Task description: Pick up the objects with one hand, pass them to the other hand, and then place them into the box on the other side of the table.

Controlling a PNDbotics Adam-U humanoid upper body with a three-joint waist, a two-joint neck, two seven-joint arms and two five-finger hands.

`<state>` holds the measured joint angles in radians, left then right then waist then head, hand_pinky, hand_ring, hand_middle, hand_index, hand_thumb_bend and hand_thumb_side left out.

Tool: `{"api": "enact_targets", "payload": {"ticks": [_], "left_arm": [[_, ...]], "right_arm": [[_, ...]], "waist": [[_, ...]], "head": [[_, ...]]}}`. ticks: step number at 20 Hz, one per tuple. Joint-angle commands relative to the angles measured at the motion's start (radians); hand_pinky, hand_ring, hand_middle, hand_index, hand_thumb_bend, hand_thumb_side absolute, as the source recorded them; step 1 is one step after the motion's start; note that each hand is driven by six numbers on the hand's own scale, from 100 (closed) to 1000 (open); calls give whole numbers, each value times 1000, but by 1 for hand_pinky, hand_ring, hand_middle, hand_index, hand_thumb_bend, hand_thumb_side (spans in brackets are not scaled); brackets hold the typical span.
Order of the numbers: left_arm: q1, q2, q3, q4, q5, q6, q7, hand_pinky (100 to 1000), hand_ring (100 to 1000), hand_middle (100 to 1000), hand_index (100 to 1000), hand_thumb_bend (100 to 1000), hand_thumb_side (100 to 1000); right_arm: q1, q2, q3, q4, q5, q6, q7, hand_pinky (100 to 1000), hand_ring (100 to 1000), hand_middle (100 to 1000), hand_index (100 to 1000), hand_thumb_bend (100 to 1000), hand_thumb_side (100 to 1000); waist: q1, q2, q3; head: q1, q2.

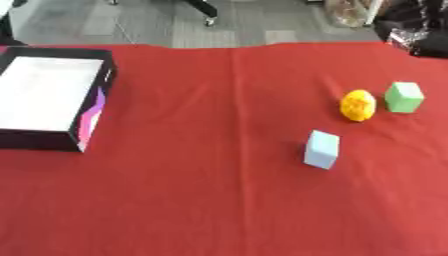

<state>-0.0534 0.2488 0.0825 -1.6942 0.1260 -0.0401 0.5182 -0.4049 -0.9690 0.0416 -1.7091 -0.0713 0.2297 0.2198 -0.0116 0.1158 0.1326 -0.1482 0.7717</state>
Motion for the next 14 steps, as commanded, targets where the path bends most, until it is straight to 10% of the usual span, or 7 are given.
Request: {"api": "enact_targets", "payload": {"ticks": [1, 14], "left_arm": [[-12, 31, 1, -22, -1, 4, -1, 795, 697, 829, 809, 258, 877], [-28, 40, -8, -27, 0, 12, -6, 794, 697, 830, 809, 255, 879]], "right_arm": [[-44, -103, -3, 66, 74, -21, 105, 919, 876, 833, 899, 408, 286], [-146, -186, 54, 249, 439, -159, 362, 969, 906, 905, 894, 522, 198]], "waist": [[9, -5, 3], [7, 19, 12]], "head": [[-7, -2], [-55, -2]]}}
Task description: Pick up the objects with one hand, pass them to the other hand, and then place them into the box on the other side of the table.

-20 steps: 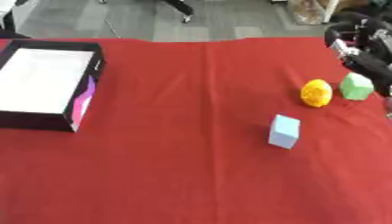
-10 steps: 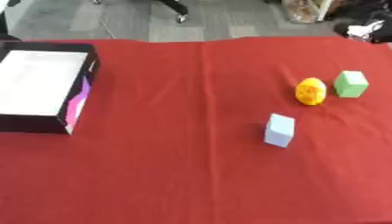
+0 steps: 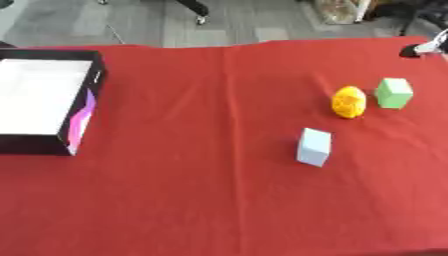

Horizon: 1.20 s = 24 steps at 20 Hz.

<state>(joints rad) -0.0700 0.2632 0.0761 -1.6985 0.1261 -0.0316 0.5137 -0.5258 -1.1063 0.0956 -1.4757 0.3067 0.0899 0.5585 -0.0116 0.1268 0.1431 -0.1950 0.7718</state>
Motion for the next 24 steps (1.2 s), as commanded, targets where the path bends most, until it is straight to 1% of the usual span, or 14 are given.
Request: {"api": "enact_targets", "payload": {"ticks": [1, 6, 11, 13, 14, 15, 19, 22, 24], "left_arm": [[-12, 25, -2, -23, 1, 4, -2, 794, 697, 831, 809, 254, 880], [-18, 24, -3, -25, 3, 5, -2, 794, 697, 831, 809, 253, 881], [-27, 24, -3, -30, 6, 7, -1, 794, 697, 831, 809, 251, 883], [-33, 23, -4, -31, 6, 8, -1, 794, 697, 831, 809, 250, 883], [-34, 22, -5, -32, 6, 9, -2, 794, 697, 831, 809, 250, 884], [-35, 22, -6, -32, 6, 10, -2, 794, 697, 831, 809, 249, 884], [-38, 20, -6, -32, 7, 13, -2, 795, 697, 832, 809, 248, 886], [-41, 19, -7, -32, 7, 13, -1, 794, 697, 832, 809, 248, 886], [-43, 21, -6, -32, 7, 13, 1, 795, 697, 831, 809, 248, 886]], "right_arm": [[-36, -45, 7, 25, 93, -28, 30, 969, 905, 905, 894, 520, 197], [-73, -22, 31, 73, 200, -64, 34, 974, 901, 908, 885, 506, 195], [-72, -13, 47, 108, 267, -96, 38, 981, 907, 918, 864, 491, 172], [-73, -9, 51, 119, 297, -112, 42, 982, 909, 919, 863, 487, 156], [-74, -6, 51, 126, 309, -119, 43, 981, 909, 919, 867, 489, 138], [-75, -3, 51, 133, 317, -125, 43, 981, 909, 920, 869, 480, 144], [-71, 2, 51, 157, 336, -146, 52, 983, 911, 923, 871, 458, 107], [-68, 5, 49, 172, 348, -154, 64, 984, 911, 925, 872, 453, 101], [-68, 4, 47, 180, 354, -159, 74, 986, 913, 930, 874, 440, 100]], "waist": [[8, 11, 2], [11, 26, 9], [13, 46, 19], [15, 54, 22], [16, 57, 23], [17, 60, 25], [17, 66, 28], [15, 68, 29], [13, 70, 31]], "head": [[-9, -2], [-12, -2], [-12, -2], [-6, -2], [-1, -2], [2, -2], [7, -2], [-6, -2], [-24, -11]]}}
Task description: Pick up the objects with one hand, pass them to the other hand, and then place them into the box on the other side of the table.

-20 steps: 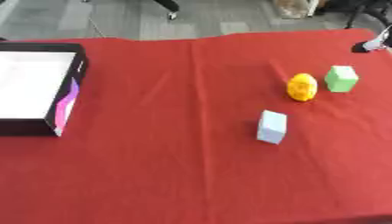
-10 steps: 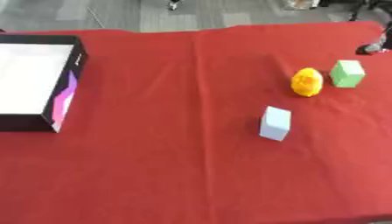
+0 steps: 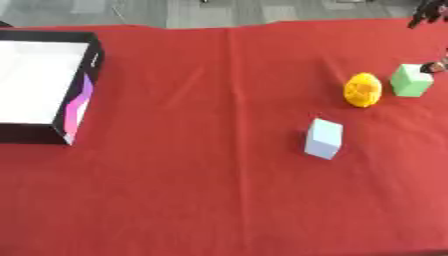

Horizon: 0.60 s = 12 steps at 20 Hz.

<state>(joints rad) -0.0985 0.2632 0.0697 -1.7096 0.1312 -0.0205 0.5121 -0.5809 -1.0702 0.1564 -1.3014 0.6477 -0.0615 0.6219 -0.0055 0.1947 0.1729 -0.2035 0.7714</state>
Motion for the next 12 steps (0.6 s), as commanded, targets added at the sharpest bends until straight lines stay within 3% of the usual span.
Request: {"api": "enact_targets", "payload": {"ticks": [1, 8, 12], "left_arm": [[-15, 21, 0, -21, 2, 2, 3, 795, 697, 832, 809, 248, 886], [-23, 18, -1, -24, 3, 2, 5, 795, 698, 832, 809, 248, 887], [-24, 15, -2, -25, 5, 3, 5, 795, 698, 832, 806, 246, 888]], "right_arm": [[-13, -34, -14, 8, 18, -10, 17, 988, 914, 933, 873, 437, 100], [-5, -31, -14, 20, 73, -31, 54, 990, 911, 938, 873, 445, 100], [-8, -19, -17, 42, 80, -29, 35, 981, 880, 877, 852, 456, 100]], "waist": [[6, 4, 3], [4, 18, 12], [11, 25, 12]], "head": [[-22, -14], [-56, -34], [-69, -38]]}}
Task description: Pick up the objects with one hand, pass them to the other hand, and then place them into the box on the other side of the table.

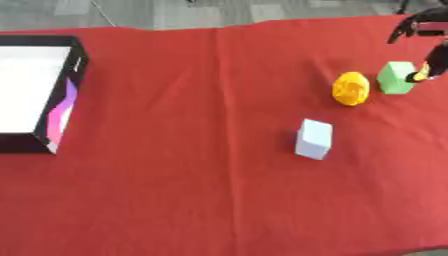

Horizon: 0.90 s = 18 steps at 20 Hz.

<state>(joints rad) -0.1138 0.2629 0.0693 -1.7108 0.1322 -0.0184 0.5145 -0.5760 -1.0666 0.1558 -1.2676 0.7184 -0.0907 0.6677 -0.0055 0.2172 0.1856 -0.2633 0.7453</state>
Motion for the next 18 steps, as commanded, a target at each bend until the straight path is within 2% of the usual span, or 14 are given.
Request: {"api": "enact_targets", "payload": {"ticks": [1, 7, 18], "left_arm": [[-9, 14, -1, -24, 5, 1, 2, 796, 698, 832, 806, 245, 889], [-9, 11, -2, -25, 6, 5, 1, 796, 698, 832, 803, 242, 890], [-12, 6, -6, -27, 10, 8, -1, 797, 699, 832, 800, 240, 894]], "right_arm": [[-15, -18, -18, 16, 7, 2, -17, 979, 872, 862, 846, 464, 100], [-24, -3, -19, 57, -13, 4, -32, 976, 858, 819, 843, 488, 100], [-38, 10, -34, 99, 54, 19, -45, 978, 862, 834, 858, 490, 100]], "waist": [[12, 4, -1], [22, 12, 0], [30, 31, 4]], "head": [[-10, -12], [-6, -10], [-9, -15]]}}
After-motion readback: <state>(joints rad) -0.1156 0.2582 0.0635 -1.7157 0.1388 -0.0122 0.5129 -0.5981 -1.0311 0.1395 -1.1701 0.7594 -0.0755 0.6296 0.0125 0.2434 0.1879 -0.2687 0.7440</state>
